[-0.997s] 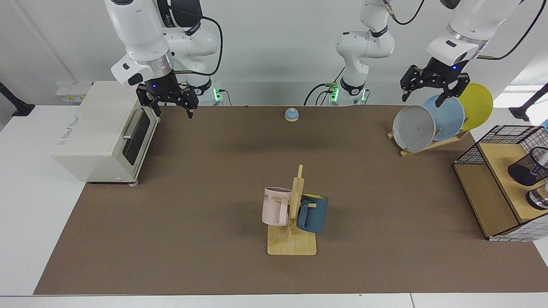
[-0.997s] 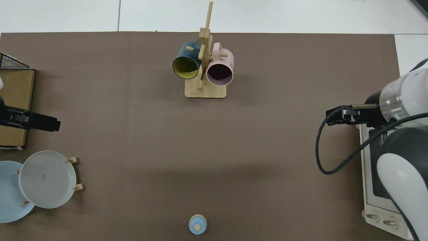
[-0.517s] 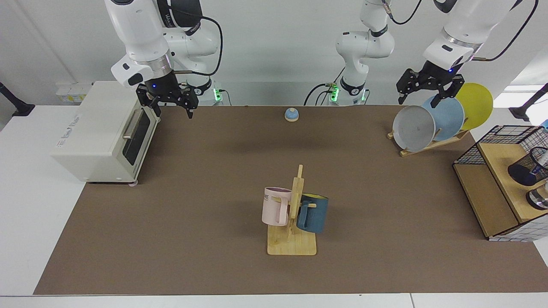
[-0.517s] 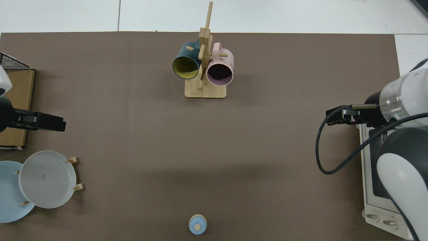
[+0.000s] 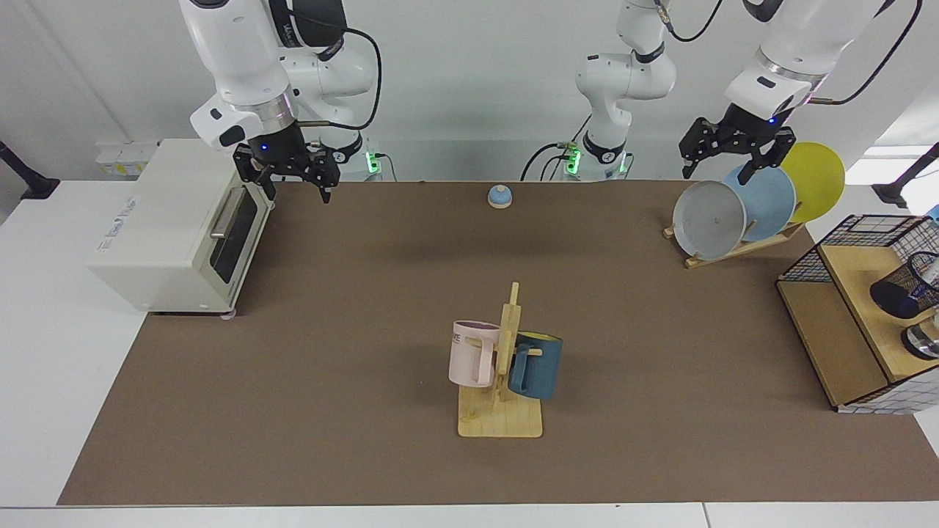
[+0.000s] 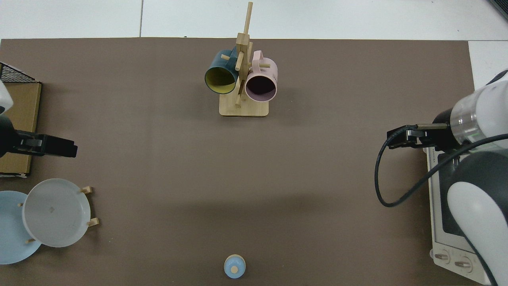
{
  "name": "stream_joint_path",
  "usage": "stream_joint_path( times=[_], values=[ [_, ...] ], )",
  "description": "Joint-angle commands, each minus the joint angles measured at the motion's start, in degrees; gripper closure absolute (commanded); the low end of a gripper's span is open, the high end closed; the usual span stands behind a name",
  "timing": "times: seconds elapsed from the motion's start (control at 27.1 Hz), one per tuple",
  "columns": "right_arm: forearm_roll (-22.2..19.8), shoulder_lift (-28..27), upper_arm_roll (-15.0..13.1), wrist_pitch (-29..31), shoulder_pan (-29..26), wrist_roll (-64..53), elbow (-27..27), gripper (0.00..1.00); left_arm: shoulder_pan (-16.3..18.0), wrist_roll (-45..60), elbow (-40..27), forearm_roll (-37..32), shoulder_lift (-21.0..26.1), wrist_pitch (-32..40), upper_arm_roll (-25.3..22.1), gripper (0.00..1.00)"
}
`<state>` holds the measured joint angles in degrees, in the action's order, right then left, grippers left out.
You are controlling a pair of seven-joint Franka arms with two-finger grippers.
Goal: Put markers into pen holder
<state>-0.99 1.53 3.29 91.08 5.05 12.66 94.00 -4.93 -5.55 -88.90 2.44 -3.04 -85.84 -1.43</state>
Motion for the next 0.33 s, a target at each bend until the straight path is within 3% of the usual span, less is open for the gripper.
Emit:
stream_joint_path(
  times=[0.0,0.3],
  values=[
    [0.46,0.40,0.31,1.03,-0.83,-1.32,0.48,0.01,1.23,-1.22,-1.80,-0.07,-1.88,1.11,0.64,0.00],
    [0.46,0.40,0.31,1.03,-0.83,-1.32,0.48,0.01,1.41,-1.39,-1.71,-0.07,-1.97,1.38,0.29,0.00]
  ],
)
